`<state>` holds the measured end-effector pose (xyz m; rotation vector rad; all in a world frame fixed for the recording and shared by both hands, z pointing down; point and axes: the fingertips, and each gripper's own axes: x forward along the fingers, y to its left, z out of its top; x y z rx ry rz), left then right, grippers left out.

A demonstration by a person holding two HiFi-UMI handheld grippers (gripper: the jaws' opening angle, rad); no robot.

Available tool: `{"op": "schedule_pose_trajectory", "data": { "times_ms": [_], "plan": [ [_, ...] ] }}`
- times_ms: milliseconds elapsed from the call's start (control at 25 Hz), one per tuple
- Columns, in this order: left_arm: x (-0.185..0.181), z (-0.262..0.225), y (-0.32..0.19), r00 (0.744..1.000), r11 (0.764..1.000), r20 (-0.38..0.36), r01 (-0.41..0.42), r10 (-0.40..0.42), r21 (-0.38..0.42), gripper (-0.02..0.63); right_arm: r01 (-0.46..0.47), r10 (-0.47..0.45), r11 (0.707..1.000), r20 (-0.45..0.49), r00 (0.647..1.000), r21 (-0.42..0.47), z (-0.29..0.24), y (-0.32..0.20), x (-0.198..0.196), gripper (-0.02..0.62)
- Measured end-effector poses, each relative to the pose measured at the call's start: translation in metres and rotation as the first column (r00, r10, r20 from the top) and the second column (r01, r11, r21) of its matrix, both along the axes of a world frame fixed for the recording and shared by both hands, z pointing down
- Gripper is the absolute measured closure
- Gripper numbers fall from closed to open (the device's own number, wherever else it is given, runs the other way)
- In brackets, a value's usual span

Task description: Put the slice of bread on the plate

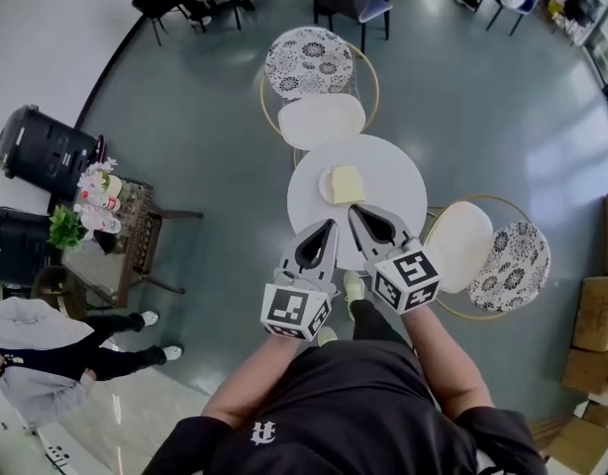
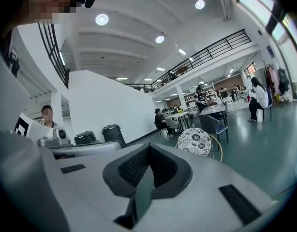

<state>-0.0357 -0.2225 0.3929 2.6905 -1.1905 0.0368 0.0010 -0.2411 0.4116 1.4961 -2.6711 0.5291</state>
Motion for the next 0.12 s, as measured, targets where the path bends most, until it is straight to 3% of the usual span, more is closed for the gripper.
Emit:
{"op": "schedule_pose_trajectory", "data": {
  "times_ms": [120],
  "plan": [
    [-0.0042,-0.0068,0.0113,1.000,1.000,-0.004,-0.002,0.002,0.005,0.601,0.000,0.000,1.000,-0.005,1.000,0.010,-0.0091,0.0117,-0.0054,0.591]
  ]
}}
